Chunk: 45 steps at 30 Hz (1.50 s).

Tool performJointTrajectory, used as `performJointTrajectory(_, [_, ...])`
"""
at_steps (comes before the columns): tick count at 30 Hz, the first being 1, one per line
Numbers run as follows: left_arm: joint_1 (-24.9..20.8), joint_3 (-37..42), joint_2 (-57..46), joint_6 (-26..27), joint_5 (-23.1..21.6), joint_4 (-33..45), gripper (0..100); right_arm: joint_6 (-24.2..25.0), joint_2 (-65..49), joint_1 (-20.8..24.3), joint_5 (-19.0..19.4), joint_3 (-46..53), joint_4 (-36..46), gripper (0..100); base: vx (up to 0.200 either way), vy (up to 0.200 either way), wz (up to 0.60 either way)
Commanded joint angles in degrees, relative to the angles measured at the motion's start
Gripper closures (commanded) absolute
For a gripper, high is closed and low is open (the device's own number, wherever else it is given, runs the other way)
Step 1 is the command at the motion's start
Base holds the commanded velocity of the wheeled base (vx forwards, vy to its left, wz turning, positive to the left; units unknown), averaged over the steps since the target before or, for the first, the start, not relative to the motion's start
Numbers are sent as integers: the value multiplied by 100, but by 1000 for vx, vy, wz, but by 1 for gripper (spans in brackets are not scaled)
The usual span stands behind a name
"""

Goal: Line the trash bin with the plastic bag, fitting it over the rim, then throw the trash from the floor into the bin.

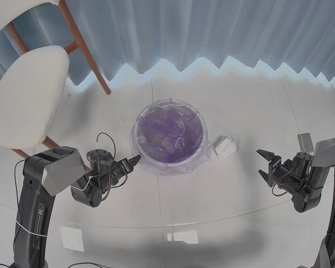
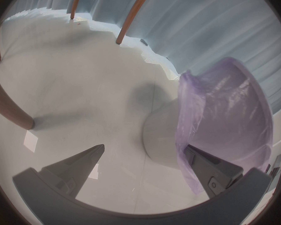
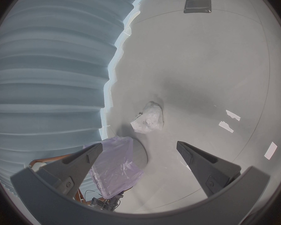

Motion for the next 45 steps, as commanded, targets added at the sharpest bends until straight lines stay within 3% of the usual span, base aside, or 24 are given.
performJointTrajectory(1, [12,-379,229,-143,111,172,0,-2,62,5,4,-1,-102,0,0,0,0])
performJointTrajectory(17, [126,-1487,862,-354,463,1218,0,-20,150,-4,4,-80,-102,0,0,0,0])
performJointTrajectory(28, [135,-1583,888,-548,489,1183,0,-29,176,-4,4,-80,-102,0,0,0,0])
performJointTrajectory(32, [73,-1496,879,-600,489,778,0,-29,176,5,4,-80,-102,0,0,0,0])
performJointTrajectory(37, [64,-836,836,-592,357,-1041,0,-29,176,5,-5,-72,-102,0,0,0,0])
performJointTrajectory(45, [205,166,335,-539,-197,-2060,0,-29,176,-4,-5,-63,-102,0,0,0,0])
